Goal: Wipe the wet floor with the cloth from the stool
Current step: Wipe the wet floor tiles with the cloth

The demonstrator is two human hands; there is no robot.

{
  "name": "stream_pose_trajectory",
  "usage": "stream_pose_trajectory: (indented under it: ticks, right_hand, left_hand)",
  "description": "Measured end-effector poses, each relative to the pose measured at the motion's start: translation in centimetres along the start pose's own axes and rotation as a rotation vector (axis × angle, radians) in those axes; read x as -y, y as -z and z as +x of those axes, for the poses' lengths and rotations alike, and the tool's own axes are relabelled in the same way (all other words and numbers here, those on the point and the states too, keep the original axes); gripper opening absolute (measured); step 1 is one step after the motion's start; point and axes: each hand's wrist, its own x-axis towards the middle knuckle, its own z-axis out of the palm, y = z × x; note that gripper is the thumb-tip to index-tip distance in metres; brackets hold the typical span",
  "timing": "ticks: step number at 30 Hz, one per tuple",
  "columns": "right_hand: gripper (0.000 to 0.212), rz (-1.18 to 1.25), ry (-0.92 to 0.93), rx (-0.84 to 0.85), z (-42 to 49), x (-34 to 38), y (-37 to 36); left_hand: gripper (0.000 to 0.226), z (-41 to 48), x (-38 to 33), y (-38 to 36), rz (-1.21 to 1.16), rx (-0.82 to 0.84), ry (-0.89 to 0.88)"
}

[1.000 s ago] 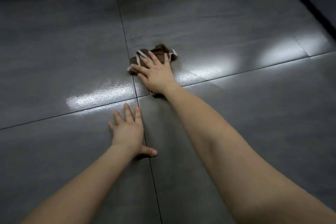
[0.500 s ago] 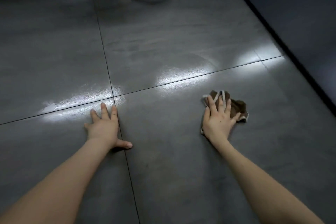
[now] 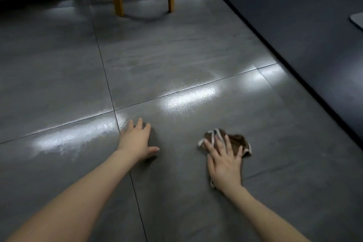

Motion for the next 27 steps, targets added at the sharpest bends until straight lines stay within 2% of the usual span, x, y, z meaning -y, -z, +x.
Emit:
stream_pose_trajectory:
  ticks: [5,9,19,22,27]
  right_hand:
    - [0.053,0.022,-0.197,-0.002,12.9,-1.4,0.9]
    - [0.046,-0.030,-0.224,-0.046,20.3,-2.9,1.5]
    - [0.049,-0.027,-0.335,0.041,34.9,-0.5,2.7]
    - [0.049,0.000,-0.223,0.080,39.0,3.6,2.2]
    - [0.046,-0.070,0.348,0.140,38.4,12.9,0.2]
  left_hand:
    - [0.122,6.8,-1.7,3.2,0.000,0.061,0.033]
    - [0.141,10.4,-2.7,4.3,0.088,0.074,0.033]
    - [0.146,11.9,-3.5,4.6,0.106,0.167,0.041]
    - [0.146,12.0,-3.5,4.7,0.122,0.172,0.036]
    - [0.145,11.9,-3.6,4.9,0.119,0.178,0.038]
